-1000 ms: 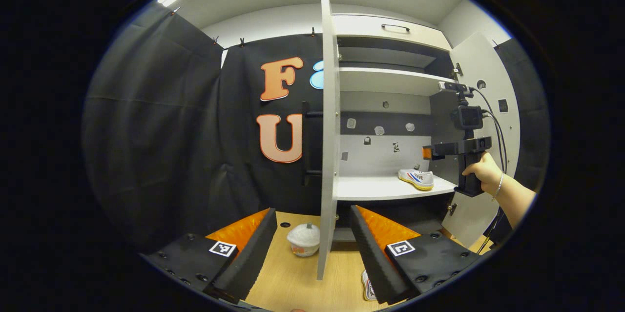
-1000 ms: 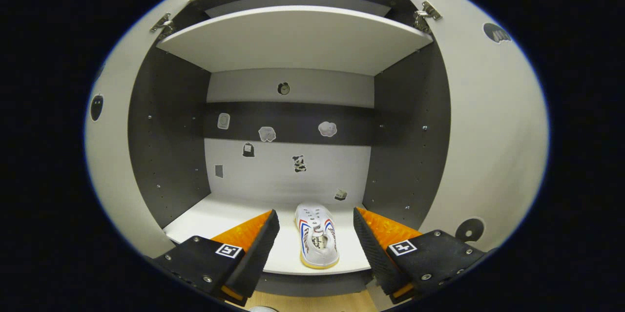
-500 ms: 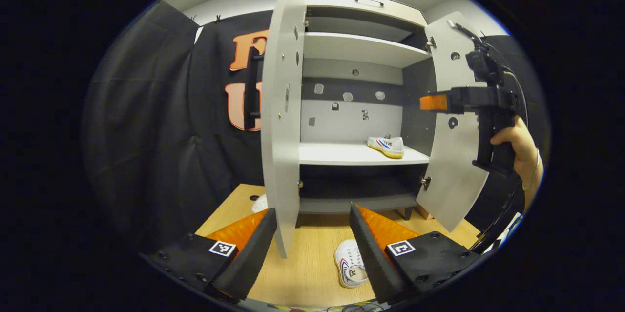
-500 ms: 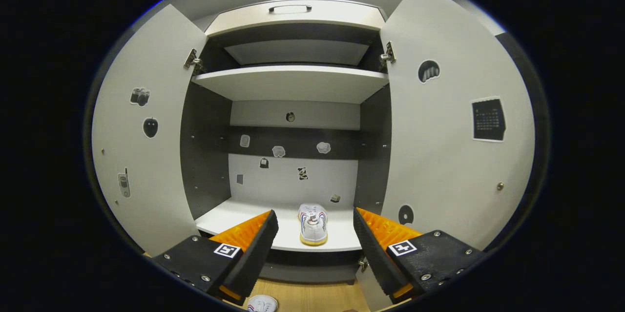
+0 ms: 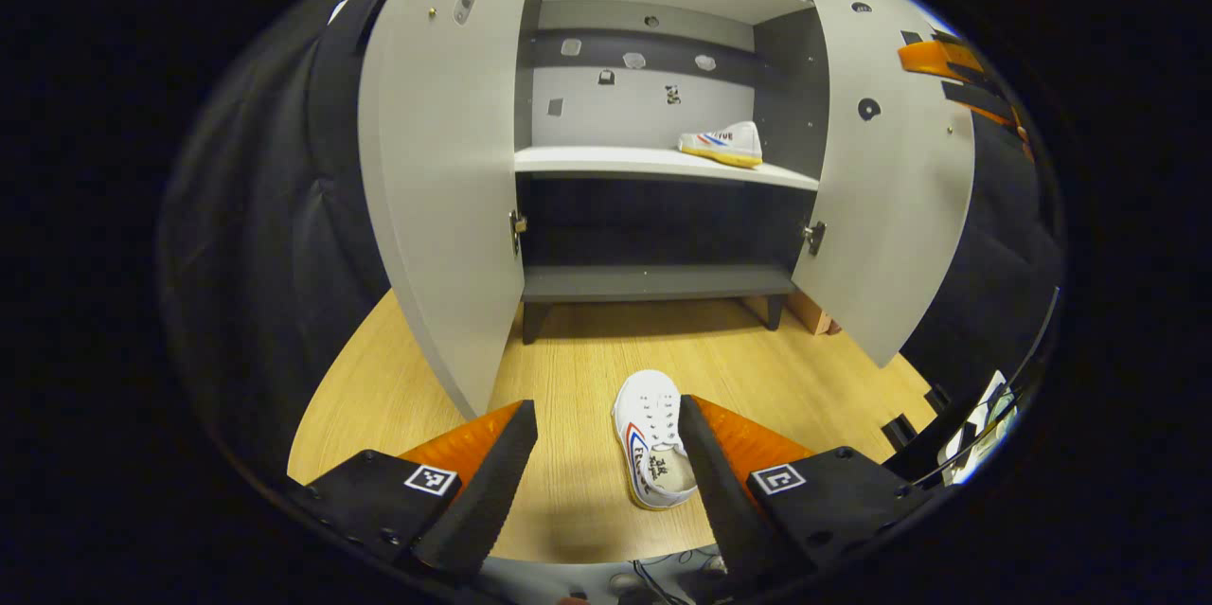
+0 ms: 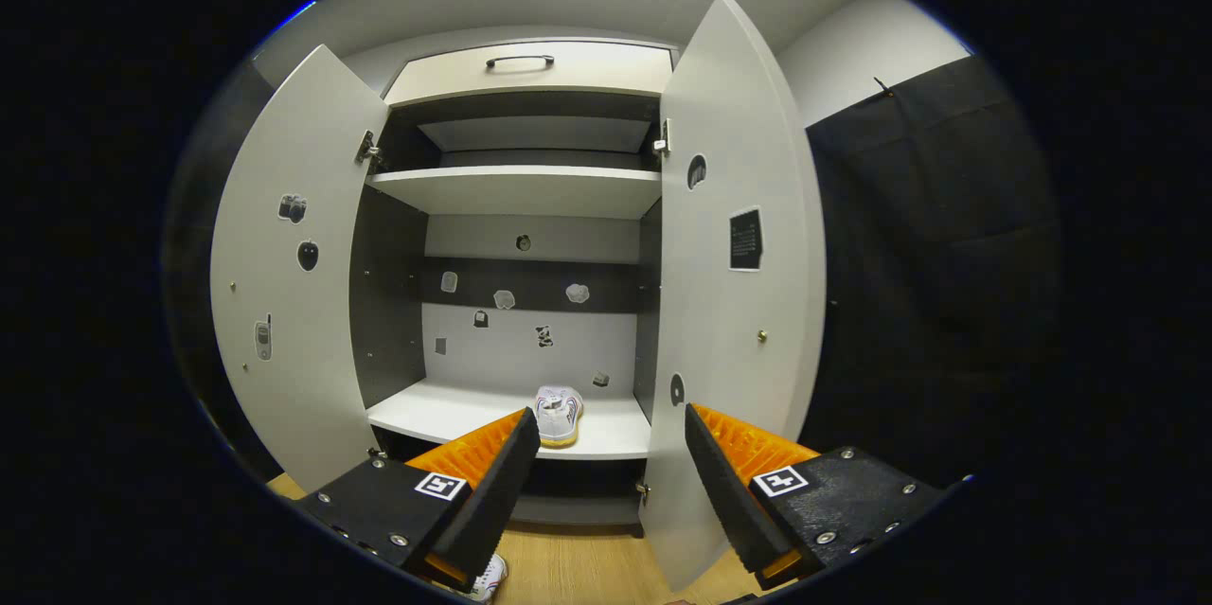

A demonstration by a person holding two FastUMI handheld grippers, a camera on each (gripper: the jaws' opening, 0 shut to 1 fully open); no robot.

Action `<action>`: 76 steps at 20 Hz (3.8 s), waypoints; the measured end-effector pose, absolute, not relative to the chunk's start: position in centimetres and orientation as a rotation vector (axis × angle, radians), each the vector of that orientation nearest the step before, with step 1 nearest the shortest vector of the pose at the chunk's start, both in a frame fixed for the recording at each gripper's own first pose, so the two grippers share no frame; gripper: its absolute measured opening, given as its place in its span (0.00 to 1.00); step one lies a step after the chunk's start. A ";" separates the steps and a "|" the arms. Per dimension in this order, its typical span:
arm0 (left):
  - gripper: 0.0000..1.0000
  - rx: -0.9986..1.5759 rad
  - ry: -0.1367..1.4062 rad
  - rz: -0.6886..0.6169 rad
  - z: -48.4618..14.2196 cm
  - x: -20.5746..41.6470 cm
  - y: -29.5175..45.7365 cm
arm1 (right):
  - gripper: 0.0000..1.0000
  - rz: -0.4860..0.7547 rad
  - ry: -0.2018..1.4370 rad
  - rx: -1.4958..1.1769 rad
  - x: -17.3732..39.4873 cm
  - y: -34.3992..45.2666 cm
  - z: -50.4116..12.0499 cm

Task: Grab one shoe with the right hand and put it into the shoe cabinet, grab the other shoe with the left hand and put it into the shoe cabinet; then close the right door with the right hand and the left door with the left hand.

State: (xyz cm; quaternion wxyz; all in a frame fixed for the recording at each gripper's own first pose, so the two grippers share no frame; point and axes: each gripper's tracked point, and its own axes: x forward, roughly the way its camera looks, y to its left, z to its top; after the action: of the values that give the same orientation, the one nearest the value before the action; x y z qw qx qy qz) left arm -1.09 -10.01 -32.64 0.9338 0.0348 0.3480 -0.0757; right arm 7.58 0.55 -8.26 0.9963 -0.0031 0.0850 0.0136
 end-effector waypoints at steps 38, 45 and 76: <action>0.07 -0.075 1.221 -0.154 -52.3 -0.9 -12.4 | 0.94 -0.111 0.261 0.061 3.8 -8.5 -11.9; 0.06 -0.124 1.156 -0.171 -47.4 1.9 -11.0 | 0.94 -0.037 0.246 0.065 4.8 -8.0 -11.6; 0.06 -0.168 0.865 -0.230 -25.1 40.6 -11.3 | 0.94 0.015 0.271 0.090 5.0 -14.6 -13.2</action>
State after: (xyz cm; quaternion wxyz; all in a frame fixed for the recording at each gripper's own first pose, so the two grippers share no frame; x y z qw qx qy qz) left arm 40.63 -11.35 -25.09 0.8980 -0.0813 0.4178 -0.1113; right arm 5.02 -14.59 -13.24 0.9898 0.0448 0.1349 0.0076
